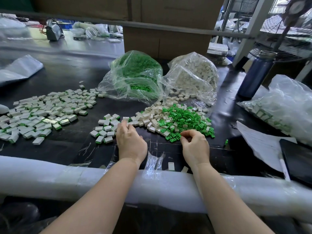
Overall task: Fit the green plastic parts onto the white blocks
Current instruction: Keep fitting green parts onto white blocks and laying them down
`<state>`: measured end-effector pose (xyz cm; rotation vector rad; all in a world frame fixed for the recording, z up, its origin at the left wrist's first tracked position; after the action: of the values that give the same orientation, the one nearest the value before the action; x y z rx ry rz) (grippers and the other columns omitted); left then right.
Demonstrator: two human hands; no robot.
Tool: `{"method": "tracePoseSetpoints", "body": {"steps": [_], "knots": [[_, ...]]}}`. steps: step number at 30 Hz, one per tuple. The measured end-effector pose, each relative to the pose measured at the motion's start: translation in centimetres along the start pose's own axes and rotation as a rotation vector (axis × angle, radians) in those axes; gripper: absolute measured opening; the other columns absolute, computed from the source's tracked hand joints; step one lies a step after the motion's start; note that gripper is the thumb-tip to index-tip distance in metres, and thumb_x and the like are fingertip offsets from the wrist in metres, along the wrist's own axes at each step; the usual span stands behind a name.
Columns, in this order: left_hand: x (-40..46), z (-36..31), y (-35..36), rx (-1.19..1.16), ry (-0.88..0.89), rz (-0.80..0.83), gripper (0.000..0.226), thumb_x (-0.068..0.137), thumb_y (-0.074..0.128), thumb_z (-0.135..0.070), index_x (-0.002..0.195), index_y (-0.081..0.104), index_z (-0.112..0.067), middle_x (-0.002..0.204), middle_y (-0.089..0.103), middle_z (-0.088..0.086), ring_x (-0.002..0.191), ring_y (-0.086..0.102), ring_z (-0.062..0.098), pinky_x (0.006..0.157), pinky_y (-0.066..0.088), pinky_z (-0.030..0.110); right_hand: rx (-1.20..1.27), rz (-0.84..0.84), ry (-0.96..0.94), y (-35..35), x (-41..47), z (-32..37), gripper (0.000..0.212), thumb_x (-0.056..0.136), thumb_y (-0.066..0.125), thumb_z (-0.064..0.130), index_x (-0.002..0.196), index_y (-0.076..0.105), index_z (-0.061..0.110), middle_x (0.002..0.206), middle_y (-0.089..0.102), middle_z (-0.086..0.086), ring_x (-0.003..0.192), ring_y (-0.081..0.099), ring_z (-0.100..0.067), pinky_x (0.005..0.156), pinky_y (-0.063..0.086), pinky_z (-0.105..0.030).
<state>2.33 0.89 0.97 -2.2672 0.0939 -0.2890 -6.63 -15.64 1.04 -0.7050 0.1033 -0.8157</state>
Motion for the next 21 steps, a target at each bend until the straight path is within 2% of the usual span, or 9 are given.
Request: {"method": "tracePoseSetpoints", "body": {"steps": [3, 6, 9, 12, 15, 17, 21], "knots": [[-0.5, -0.7, 0.4, 0.047, 0.144, 0.041, 0.045, 0.094, 0.047, -0.012, 0.137, 0.039, -0.003, 0.15, 0.022, 0.008, 0.139, 0.015, 0.025, 0.115, 0.012, 0.031, -0.03, 0.001, -0.02, 0.2, 0.0, 0.2, 0.015, 0.091, 0.055, 0.012, 0.099, 0.067, 0.014, 0.104, 0.061, -0.002, 0.101, 0.054, -0.02, 0.08, 0.039, -0.023], [-1.2, -1.8, 1.2, 0.04, 0.352, 0.18, 0.04, 0.096, 0.044, -0.015, 0.135, 0.043, -0.008, 0.138, 0.036, 0.002, 0.127, 0.031, 0.019, 0.108, 0.022, 0.025, -0.065, -0.004, -0.051, 0.2, -0.1, 0.3, 0.019, 0.091, 0.052, 0.009, 0.101, 0.067, 0.014, 0.106, 0.059, 0.0, 0.102, 0.051, -0.019, 0.079, 0.035, -0.022], [-1.7, -2.6, 2.2, 0.078, 0.506, 0.324, 0.044, 0.098, 0.041, -0.025, 0.141, 0.037, -0.017, 0.143, 0.033, -0.002, 0.13, 0.028, 0.016, 0.11, 0.018, 0.025, -0.089, -0.003, -0.079, 0.3, -0.1, 0.4, 0.022, 0.091, 0.051, 0.007, 0.102, 0.068, 0.015, 0.107, 0.059, -0.002, 0.103, 0.049, -0.02, 0.076, 0.031, -0.02], [-1.6, -2.7, 3.2, 0.185, 0.579, 0.429, 0.053, 0.099, 0.036, -0.035, 0.148, 0.019, -0.024, 0.156, 0.015, -0.007, 0.142, 0.011, 0.01, 0.114, 0.006, 0.024, -0.116, 0.019, -0.108, 0.5, -0.2, 0.5, 0.025, 0.09, 0.05, 0.005, 0.103, 0.069, 0.015, 0.109, 0.059, -0.003, 0.108, 0.047, -0.021, 0.082, 0.03, -0.019], [-1.5, -2.6, 3.8, 0.312, 0.619, 0.489, 0.057, 0.099, 0.03, -0.042, 0.149, 0.007, -0.025, 0.157, 0.003, -0.009, 0.144, 0.001, 0.008, 0.117, 0.001, 0.026, -0.148, 0.044, -0.12, 0.7, -0.2, 0.6, 0.028, 0.089, 0.05, 0.005, 0.106, 0.069, 0.016, 0.112, 0.059, -0.002, 0.112, 0.045, -0.021, 0.092, 0.03, -0.022], [-1.5, -2.6, 3.8, 0.307, 0.612, 0.496, 0.057, 0.099, 0.03, -0.044, 0.149, 0.009, -0.026, 0.157, 0.006, -0.01, 0.144, 0.003, 0.007, 0.117, 0.002, 0.027, -0.154, 0.054, -0.115, 0.8, -0.2, 0.5, 0.028, 0.09, 0.05, 0.006, 0.107, 0.069, 0.017, 0.114, 0.058, -0.001, 0.113, 0.045, -0.021, 0.094, 0.03, -0.024], [-1.6, -2.8, 3.1, 0.208, 0.619, 0.402, 0.052, 0.097, 0.037, -0.044, 0.145, 0.029, -0.026, 0.152, 0.026, -0.012, 0.14, 0.018, 0.006, 0.115, 0.01, 0.026, -0.155, 0.062, -0.104, 0.8, -0.2, 0.4, 0.026, 0.09, 0.051, 0.008, 0.104, 0.07, 0.018, 0.113, 0.057, -0.001, 0.113, 0.045, -0.021, 0.094, 0.032, -0.026]]}}
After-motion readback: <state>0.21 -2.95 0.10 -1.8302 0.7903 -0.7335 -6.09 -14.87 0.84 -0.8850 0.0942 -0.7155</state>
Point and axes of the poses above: each hand's wrist, its own x-axis towards the middle knuckle, its own y-axis out of the palm, z = x × y, the point moved 4 cm from there along x, towards the middle knuckle
